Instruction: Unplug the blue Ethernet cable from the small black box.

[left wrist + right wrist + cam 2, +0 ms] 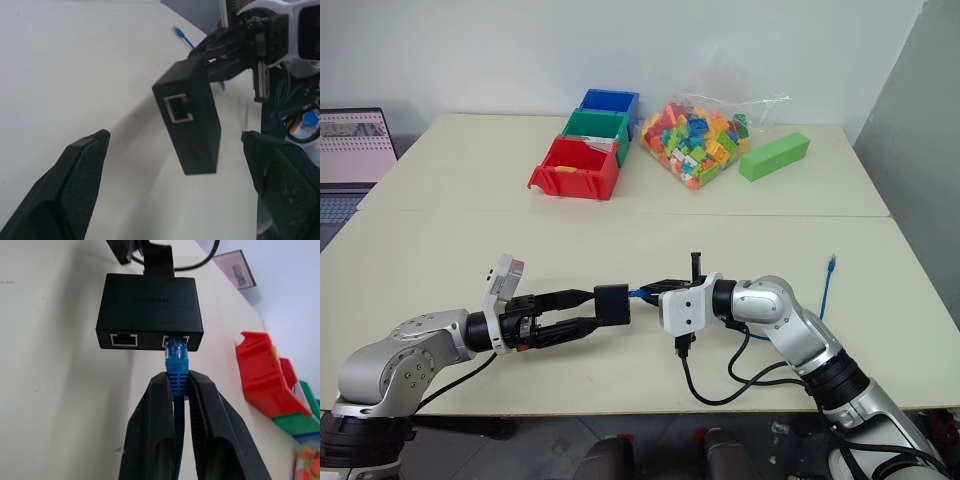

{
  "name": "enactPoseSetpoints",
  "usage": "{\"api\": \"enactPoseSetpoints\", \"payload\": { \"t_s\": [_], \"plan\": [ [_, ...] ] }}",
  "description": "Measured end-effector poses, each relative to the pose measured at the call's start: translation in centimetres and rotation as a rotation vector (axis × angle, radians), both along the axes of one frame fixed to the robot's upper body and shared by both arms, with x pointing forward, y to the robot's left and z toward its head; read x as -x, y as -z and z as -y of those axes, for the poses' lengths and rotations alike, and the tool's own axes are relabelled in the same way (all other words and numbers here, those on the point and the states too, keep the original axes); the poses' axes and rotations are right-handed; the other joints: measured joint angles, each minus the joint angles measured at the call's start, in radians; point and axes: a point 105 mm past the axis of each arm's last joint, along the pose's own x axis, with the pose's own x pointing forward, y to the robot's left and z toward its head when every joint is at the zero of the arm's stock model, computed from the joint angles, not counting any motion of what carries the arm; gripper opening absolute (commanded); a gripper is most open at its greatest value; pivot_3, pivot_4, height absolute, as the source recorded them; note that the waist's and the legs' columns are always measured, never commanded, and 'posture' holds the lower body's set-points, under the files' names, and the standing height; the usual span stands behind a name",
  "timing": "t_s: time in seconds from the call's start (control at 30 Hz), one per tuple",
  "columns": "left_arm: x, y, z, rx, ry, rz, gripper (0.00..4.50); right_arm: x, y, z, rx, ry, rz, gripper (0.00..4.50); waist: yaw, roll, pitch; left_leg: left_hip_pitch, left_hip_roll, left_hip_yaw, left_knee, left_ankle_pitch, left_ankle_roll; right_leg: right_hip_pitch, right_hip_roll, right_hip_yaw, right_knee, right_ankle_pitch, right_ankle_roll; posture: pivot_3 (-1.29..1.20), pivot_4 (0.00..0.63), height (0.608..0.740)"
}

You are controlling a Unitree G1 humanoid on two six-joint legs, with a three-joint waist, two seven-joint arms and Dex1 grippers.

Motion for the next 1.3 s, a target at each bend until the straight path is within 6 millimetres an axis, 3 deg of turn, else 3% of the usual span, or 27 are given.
{"api": "enactPoseSetpoints", "payload": {
  "t_s": [0.13, 0.23, 0.7, 0.87, 0.93, 1.13, 1.3],
  "plan": [
    [-0.1, -0.1, 0.3, 0.014, 0.007, -0.017, 4.5, 0.1, -0.7, -0.3, 0.005, -0.023, 0.047, 0.13, -0.001, 0.0, 0.0, 0.0, 0.0, 0.0, 0.0, 0.0, 0.0, 0.0, 0.0, 0.0, 0.0, 0.0, -0.001, 0.0, 0.15, 0.74],
    [0.2, 0.0, 0.6, 0.043, 0.019, -0.053, 4.06, 0.1, -0.7, -0.3, 0.009, -0.029, 0.059, 0.13, 0.001, 0.0, 0.0, 0.0, 0.0, 0.0, 0.0, 0.0, 0.0, 0.0, 0.0, 0.0, 0.0, 0.0, -0.001, 0.0, 0.15, 0.74],
    [0.5, -0.3, 1.4, 0.118, 0.05, -0.106, 0.8, 0.0, -0.7, -0.5, 0.02, -0.034, 0.099, 0.12, 0.001, 0.0, 0.0, 0.0, 0.0, 0.0, 0.0, 0.0, 0.0, 0.0, 0.0, 0.001, 0.0, 0.0, -0.001, 0.0, 0.15, 0.74],
    [0.5, -0.4, 1.4, 0.123, 0.051, -0.106, 0.79, 0.0, -0.7, -0.4, 0.018, -0.042, 0.122, 0.12, 0.001, 0.0, 0.0, 0.0, 0.0, 0.0, 0.0, 0.0, 0.0, 0.0, 0.0, 0.001, 0.0, 0.0, -0.001, 0.0, 0.15, 0.74],
    [0.5, -0.4, 1.4, 0.125, 0.053, -0.107, 0.79, 0.0, -0.7, -0.4, 0.02, -0.048, 0.133, 0.82, 0.001, 0.0, 0.0, 0.0, 0.0, 0.0, 0.0, 0.0, 0.0, 0.0, 0.0, 0.001, 0.0, 0.0, -0.001, 0.0, 0.15, 0.74],
    [0.5, -0.4, 1.4, 0.117, 0.053, -0.101, 0.79, 0.7, -0.8, -0.5, 0.021, -0.09, 0.116, 1.95, 0.001, 0.0, 0.0, 0.0, 0.0, 0.0, 0.0, 0.0, 0.0, 0.0, 0.0, 0.001, 0.0, 0.0, -0.001, 0.0, 0.15, 0.74],
    [0.7, -0.4, 1.6, 0.039, 0.119, -0.029, 0.79, 2.3, -1.9, 0.1, -0.026, -0.105, -0.138, 2.02, 0.005, 0.0, 0.0, 0.0, 0.0, -0.001, 0.0, 0.0, 0.0, 0.0, 0.0, 0.001, 0.0, 0.001, -0.001, 0.0, 0.15, 0.74]
  ]
}}
